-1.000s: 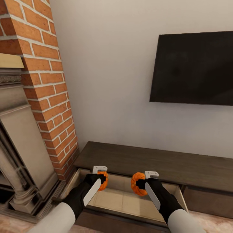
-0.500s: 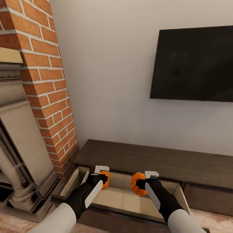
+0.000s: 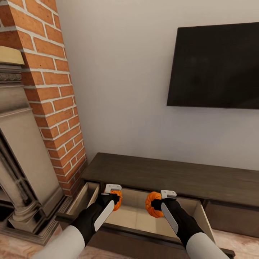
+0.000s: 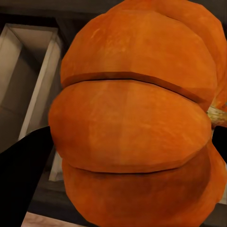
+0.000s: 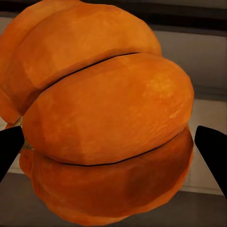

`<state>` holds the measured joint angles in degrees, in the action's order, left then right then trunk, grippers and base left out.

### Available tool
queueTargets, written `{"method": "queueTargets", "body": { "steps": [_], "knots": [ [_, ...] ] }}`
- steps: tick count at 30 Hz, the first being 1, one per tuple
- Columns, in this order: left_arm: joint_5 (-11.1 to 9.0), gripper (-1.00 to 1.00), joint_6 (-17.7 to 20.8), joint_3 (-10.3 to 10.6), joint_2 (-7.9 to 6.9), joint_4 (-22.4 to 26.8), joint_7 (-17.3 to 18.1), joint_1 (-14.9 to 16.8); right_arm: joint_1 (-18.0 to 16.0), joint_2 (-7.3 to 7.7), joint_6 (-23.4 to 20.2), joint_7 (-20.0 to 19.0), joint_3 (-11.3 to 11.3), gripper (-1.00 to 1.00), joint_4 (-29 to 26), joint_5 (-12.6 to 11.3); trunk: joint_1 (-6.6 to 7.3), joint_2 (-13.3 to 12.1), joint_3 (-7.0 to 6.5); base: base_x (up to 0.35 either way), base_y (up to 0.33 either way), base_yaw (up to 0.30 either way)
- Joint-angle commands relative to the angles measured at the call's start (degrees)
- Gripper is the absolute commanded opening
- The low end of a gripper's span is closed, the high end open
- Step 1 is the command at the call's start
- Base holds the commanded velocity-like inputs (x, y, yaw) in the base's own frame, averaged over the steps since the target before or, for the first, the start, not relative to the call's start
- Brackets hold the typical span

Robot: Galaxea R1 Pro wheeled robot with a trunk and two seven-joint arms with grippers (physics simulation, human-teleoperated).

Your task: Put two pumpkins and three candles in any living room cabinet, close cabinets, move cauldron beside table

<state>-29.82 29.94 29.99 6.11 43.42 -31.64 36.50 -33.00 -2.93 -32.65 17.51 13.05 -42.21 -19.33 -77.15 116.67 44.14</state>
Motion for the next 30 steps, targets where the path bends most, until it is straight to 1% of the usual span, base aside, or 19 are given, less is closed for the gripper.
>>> {"method": "queueTargets", "body": {
  "steps": [1, 8, 30],
  "knots": [
    [-0.49, -1.0, 0.05, 0.25, -0.04, 0.08, -0.59, 0.06, -0.05, 0.03, -0.13, 0.59, 0.22, -1.0, -0.09, -0.55, -0.22, 0.45, 0.24, 0.0, 0.0, 0.0],
    [-0.34, -1.0, 0.03, 0.49, -0.04, 0.09, -0.62, 0.06, -0.05, 0.03, -0.13, 0.59, 0.22, -1.0, -0.06, -0.61, -1.75, 3.25, 1.5, 0.0, 0.0, 0.0],
    [-0.33, -1.0, 0.03, 0.58, -0.04, 0.09, -0.85, 0.06, -0.05, 0.03, -0.13, 0.59, 0.22, -1.0, -0.06, -0.8, -1.75, 3.25, 1.5, 0.0, 0.0, 0.0]
  ]
}}
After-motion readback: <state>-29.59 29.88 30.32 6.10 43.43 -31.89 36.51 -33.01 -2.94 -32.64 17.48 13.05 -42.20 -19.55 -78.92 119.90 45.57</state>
